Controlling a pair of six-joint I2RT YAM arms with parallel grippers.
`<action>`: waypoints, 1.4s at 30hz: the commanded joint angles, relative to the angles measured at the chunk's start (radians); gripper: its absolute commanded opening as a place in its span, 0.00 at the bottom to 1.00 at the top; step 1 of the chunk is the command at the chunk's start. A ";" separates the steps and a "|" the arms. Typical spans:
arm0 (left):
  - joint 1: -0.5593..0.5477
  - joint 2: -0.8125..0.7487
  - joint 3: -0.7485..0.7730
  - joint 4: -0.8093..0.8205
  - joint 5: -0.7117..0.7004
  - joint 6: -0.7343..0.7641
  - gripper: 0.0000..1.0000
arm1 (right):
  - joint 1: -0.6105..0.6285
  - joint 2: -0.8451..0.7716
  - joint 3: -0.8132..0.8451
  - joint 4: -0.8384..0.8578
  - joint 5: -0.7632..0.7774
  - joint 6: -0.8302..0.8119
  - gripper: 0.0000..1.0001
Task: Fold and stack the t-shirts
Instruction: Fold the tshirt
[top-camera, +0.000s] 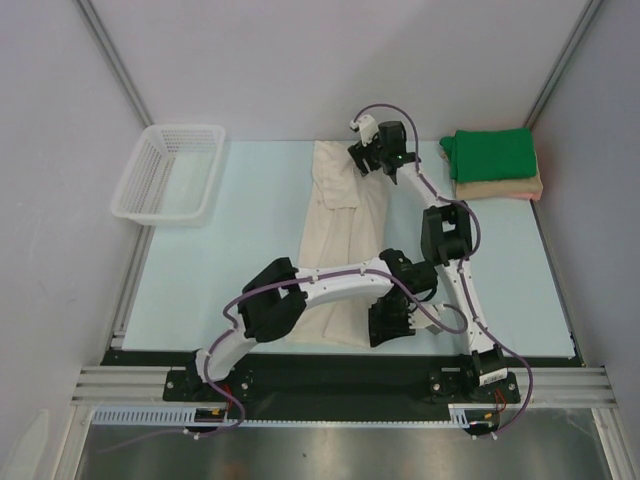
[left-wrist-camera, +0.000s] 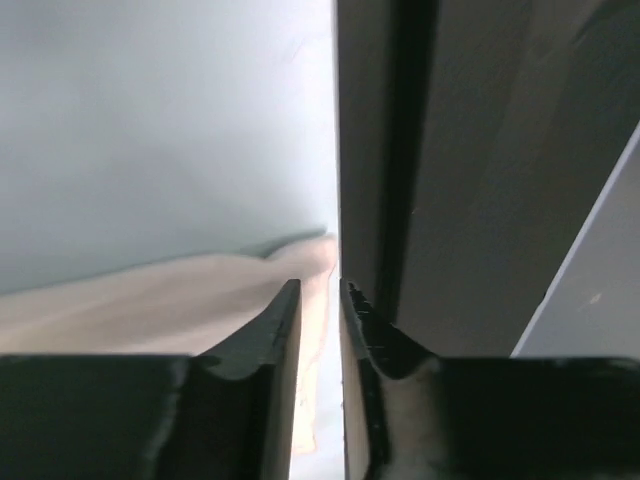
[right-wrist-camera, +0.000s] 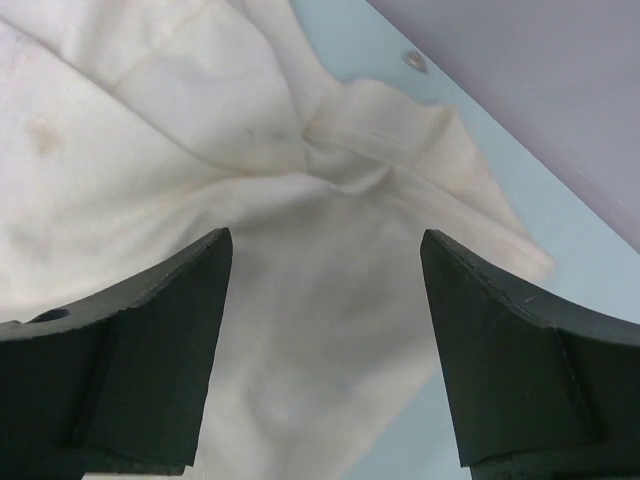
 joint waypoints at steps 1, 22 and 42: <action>-0.055 -0.030 0.094 0.004 -0.016 -0.029 0.31 | -0.029 -0.248 -0.077 0.020 0.057 0.032 0.81; 0.638 -0.981 -0.720 0.540 -0.110 -0.679 0.67 | -0.112 -1.550 -1.640 -0.224 -0.396 0.825 0.76; 0.698 -0.936 -1.243 0.640 0.082 -0.909 0.69 | 0.186 -1.486 -2.000 -0.221 -0.446 1.157 0.75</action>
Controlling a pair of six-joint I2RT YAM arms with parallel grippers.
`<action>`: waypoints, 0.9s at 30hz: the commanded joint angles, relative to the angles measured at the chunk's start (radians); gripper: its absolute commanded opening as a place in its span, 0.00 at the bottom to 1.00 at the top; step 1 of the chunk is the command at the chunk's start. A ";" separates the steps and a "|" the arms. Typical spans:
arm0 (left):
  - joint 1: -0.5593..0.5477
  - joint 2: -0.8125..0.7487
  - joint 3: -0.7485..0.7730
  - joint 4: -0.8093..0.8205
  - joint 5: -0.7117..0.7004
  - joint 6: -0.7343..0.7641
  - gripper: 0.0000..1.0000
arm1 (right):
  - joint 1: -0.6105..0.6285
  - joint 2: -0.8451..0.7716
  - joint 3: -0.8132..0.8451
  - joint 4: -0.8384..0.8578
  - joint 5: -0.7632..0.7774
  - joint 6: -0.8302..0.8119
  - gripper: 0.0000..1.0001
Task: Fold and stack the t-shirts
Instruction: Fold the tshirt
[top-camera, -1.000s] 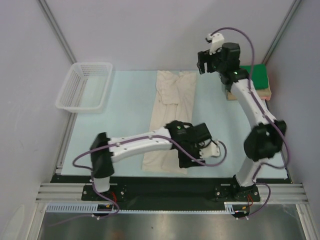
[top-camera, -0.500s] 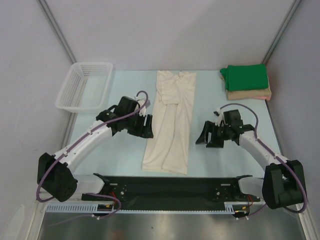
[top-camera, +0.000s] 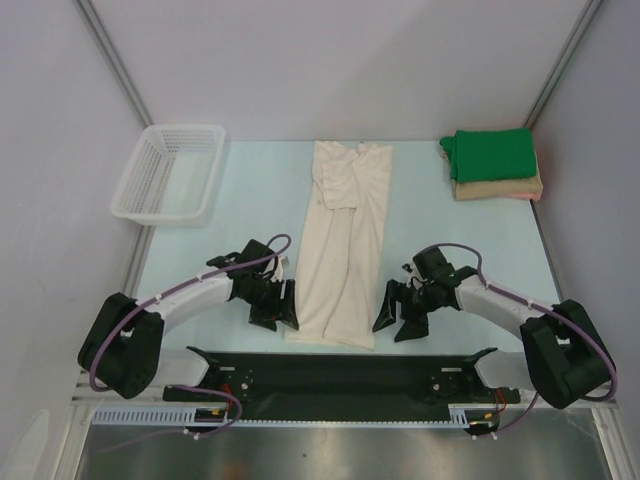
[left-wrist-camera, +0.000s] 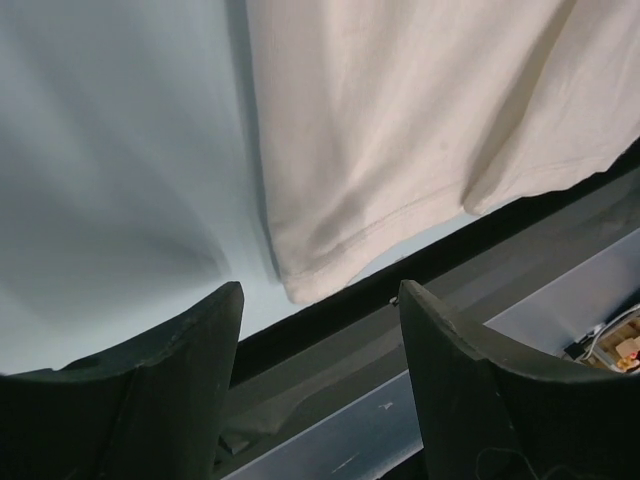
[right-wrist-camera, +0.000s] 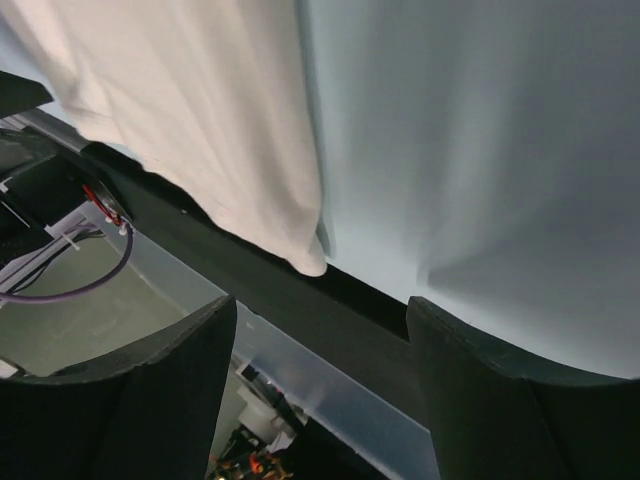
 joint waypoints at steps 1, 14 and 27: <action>0.012 0.013 -0.003 0.070 0.049 -0.039 0.69 | 0.026 0.046 -0.011 0.060 -0.026 0.088 0.74; 0.012 0.072 -0.011 0.056 0.030 -0.026 0.54 | 0.133 0.168 -0.005 0.182 -0.046 0.148 0.63; 0.012 0.036 -0.060 0.075 0.093 -0.023 0.37 | 0.192 0.237 -0.006 0.302 -0.039 0.212 0.42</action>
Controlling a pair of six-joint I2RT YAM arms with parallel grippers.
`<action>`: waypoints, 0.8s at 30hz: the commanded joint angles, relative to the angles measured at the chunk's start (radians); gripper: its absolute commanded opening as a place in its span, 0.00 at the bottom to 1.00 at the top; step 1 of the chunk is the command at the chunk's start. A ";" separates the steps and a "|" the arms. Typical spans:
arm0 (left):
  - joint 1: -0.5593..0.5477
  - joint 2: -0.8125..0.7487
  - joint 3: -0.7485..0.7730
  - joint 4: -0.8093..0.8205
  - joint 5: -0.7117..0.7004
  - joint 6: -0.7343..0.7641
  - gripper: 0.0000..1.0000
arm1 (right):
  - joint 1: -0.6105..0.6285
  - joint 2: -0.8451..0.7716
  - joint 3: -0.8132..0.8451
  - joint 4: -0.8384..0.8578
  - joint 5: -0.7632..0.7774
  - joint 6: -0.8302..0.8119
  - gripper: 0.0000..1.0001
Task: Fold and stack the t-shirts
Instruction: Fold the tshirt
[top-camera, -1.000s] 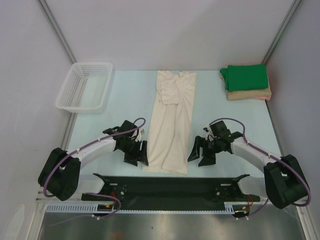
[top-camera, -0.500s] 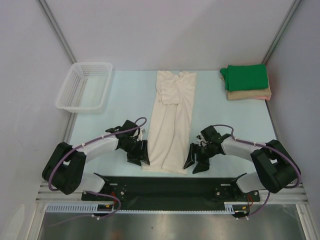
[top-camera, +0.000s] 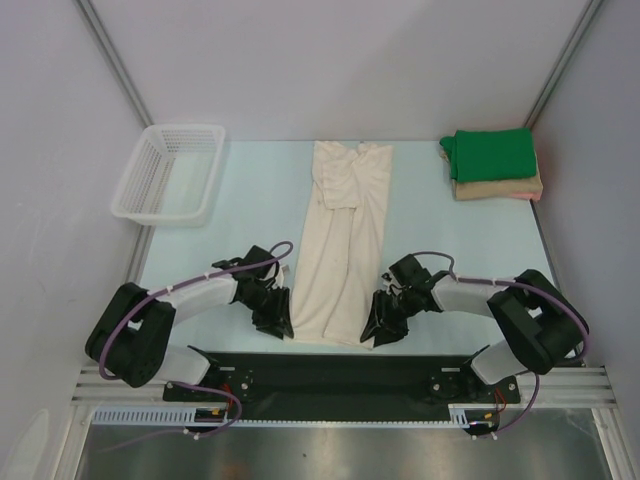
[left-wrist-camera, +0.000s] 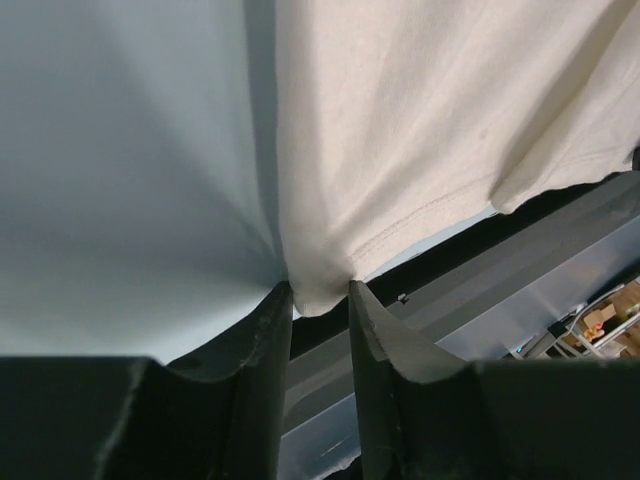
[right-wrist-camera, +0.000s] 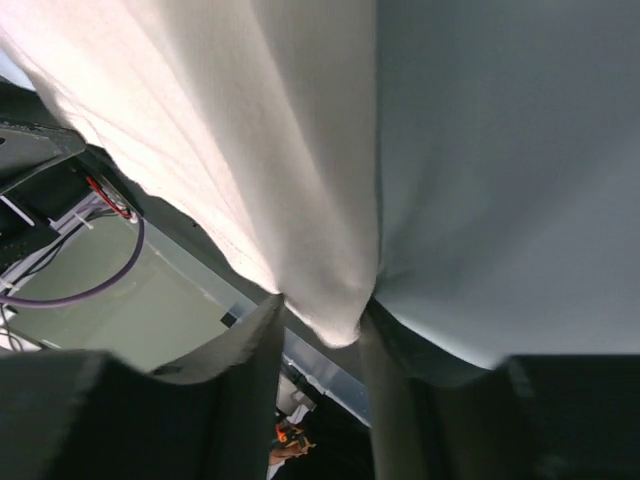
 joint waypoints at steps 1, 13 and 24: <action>0.007 -0.038 -0.015 0.012 0.036 0.003 0.33 | 0.020 0.019 0.008 0.062 0.007 0.023 0.38; 0.043 -0.042 -0.007 0.048 0.034 0.009 0.16 | 0.023 -0.010 -0.003 0.074 -0.005 0.005 0.17; 0.056 -0.070 0.111 -0.001 0.036 0.072 0.00 | -0.078 -0.154 0.072 -0.061 -0.024 -0.161 0.00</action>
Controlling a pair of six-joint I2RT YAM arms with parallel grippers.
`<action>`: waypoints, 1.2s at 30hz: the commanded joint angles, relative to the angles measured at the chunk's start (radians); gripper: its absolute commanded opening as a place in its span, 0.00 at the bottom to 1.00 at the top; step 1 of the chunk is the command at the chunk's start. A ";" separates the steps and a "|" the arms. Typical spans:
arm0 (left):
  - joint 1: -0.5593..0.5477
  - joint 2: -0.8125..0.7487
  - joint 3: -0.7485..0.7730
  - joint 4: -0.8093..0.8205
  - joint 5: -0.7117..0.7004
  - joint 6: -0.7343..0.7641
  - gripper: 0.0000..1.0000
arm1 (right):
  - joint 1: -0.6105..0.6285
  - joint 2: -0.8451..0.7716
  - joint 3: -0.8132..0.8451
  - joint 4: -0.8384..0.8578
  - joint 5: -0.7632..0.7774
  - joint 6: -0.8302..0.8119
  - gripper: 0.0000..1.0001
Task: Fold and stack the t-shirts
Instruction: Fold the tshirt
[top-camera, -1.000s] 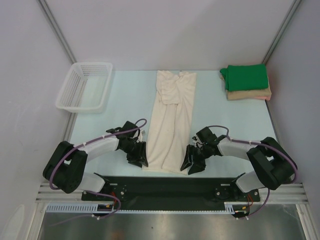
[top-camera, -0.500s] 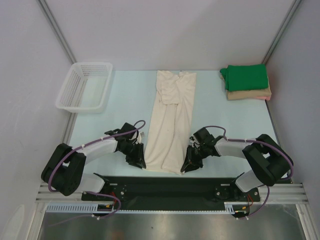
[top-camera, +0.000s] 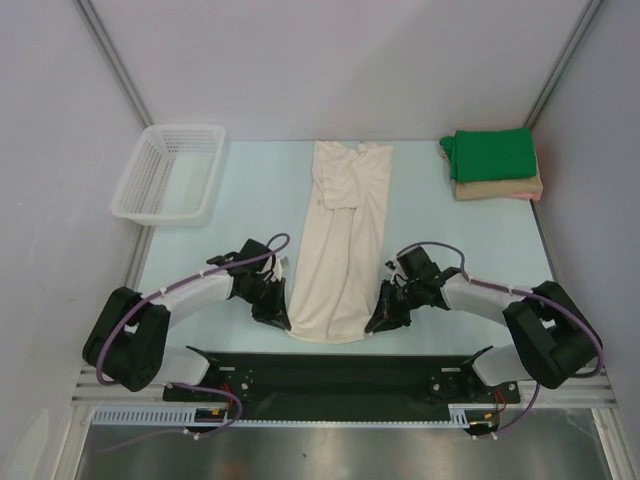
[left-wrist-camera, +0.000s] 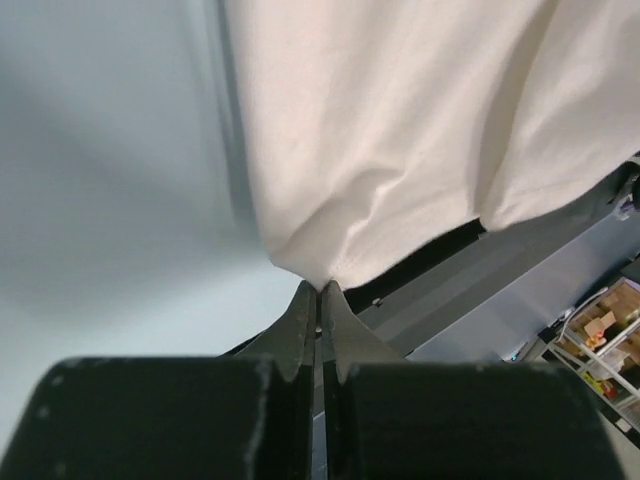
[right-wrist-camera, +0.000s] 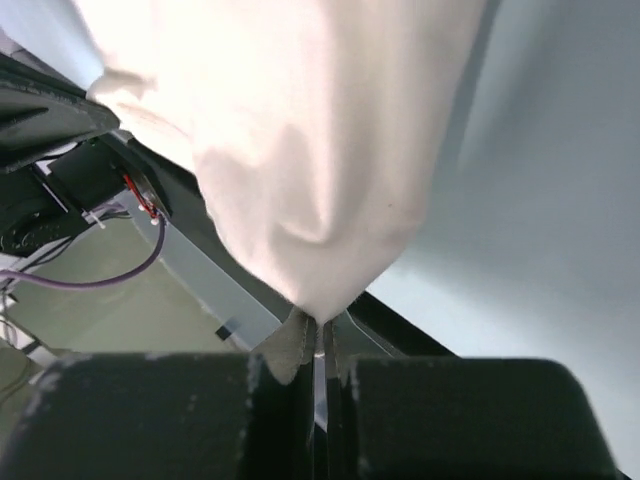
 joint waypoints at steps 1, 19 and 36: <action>0.022 -0.049 0.109 0.000 0.010 0.056 0.00 | -0.049 -0.099 0.078 -0.091 -0.022 -0.127 0.00; 0.130 0.146 0.546 -0.034 -0.090 0.140 0.00 | -0.253 -0.039 0.345 -0.165 -0.028 -0.262 0.00; 0.171 0.582 1.011 0.053 -0.107 0.191 0.00 | -0.363 0.335 0.650 0.013 -0.041 -0.212 0.00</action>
